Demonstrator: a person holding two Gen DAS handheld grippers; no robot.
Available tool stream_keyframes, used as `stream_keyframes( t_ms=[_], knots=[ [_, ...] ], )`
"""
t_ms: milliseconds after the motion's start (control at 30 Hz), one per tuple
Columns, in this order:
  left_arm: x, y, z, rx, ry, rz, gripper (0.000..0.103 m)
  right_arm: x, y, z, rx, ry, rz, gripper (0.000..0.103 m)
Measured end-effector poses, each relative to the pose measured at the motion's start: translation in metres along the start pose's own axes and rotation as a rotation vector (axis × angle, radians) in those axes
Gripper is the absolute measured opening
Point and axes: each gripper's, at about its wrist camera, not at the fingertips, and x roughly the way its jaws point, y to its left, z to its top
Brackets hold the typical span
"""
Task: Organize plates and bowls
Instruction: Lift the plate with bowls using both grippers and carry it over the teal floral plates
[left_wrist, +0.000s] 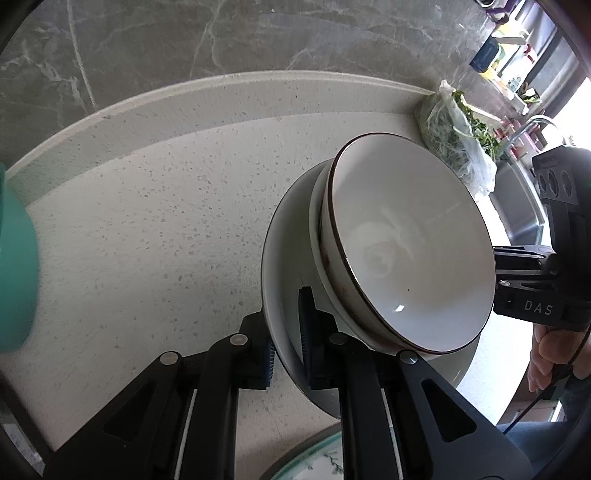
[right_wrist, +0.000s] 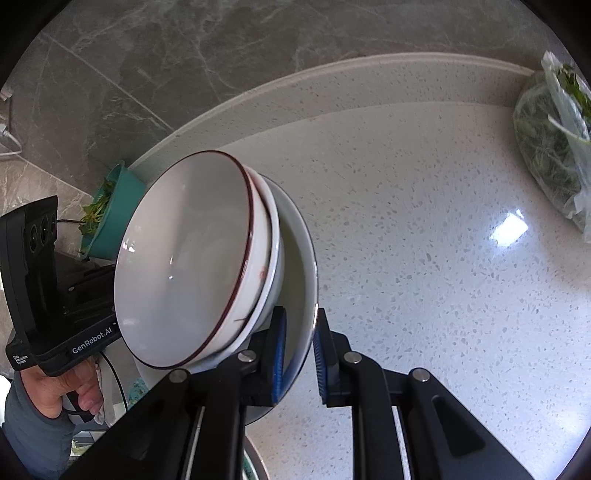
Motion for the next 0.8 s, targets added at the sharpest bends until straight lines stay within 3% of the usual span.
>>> stream_keyframes(
  t_ms=[333,800],
  knots=[
    [-0.059,-0.007,-0.022,-0.011,-0.053,0.012,0.009,-0.036,0.027,-0.015,-0.066,-0.023,0.005,0.017],
    [-0.114,-0.024,-0.105,-0.023,-0.054,0.016,0.01,-0.07,0.062,-0.073,-0.111,-0.004,0.006,0.017]
  ],
)
